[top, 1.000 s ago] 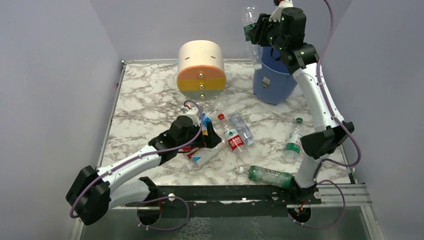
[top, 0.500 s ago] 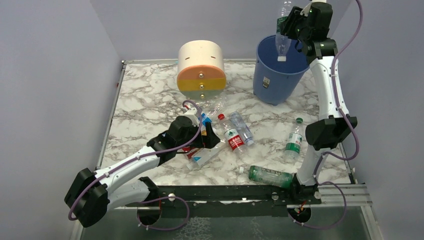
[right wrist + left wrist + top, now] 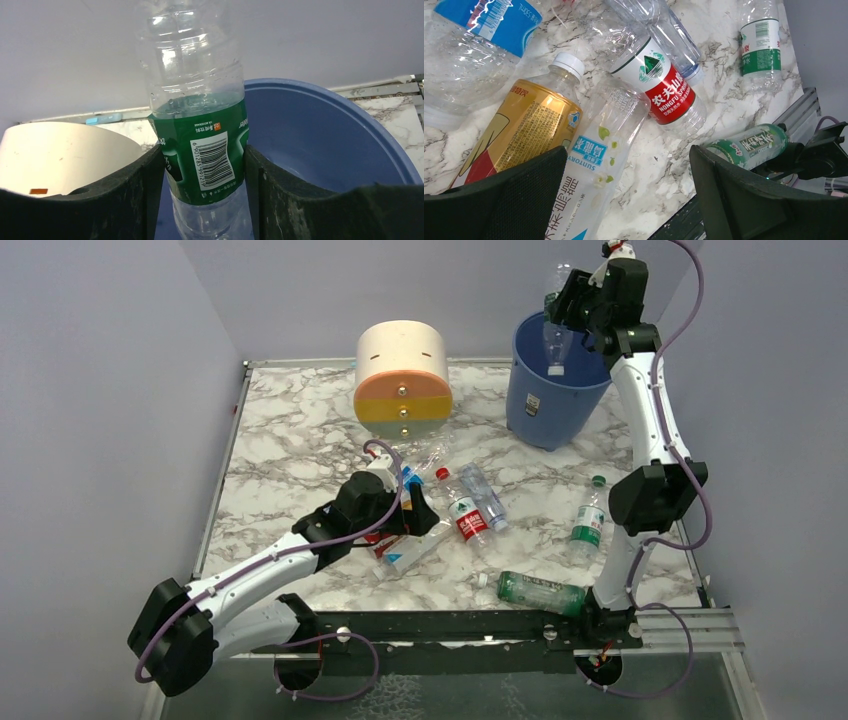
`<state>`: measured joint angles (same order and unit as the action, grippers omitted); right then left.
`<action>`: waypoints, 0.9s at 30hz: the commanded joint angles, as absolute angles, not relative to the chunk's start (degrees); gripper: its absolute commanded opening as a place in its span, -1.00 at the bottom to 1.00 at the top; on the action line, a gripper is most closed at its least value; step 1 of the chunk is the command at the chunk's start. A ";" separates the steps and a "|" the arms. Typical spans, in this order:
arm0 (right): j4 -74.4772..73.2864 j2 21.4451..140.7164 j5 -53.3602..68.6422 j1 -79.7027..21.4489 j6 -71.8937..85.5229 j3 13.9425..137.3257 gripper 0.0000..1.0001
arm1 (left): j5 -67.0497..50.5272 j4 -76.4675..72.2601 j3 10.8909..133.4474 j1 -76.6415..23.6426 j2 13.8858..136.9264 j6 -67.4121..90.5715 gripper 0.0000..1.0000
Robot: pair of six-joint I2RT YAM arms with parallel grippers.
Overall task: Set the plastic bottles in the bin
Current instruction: Place the plastic bottle in the trash bin.
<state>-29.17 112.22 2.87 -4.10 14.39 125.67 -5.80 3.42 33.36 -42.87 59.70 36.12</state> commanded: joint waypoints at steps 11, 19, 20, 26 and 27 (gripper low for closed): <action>-28.58 110.17 6.52 -3.65 16.19 123.18 0.59 | 0.35 9.63 38.14 -43.15 57.60 33.31 0.98; -28.56 103.40 11.31 -3.77 17.56 117.03 0.61 | 7.96 17.42 42.98 -42.89 55.43 30.66 0.98; -28.50 102.23 11.82 -3.78 17.58 115.63 0.62 | 8.96 18.20 43.44 -42.85 55.02 30.52 0.98; -30.06 96.31 13.39 -3.78 17.06 109.22 0.67 | 12.61 21.19 45.37 -42.70 53.31 29.10 0.98; -29.98 95.23 14.59 -3.78 17.22 107.84 0.67 | 13.04 21.60 45.62 -42.65 53.31 28.65 0.98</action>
<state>-29.63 99.81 10.26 -4.01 16.93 111.79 8.40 18.28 43.29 -42.83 54.52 30.92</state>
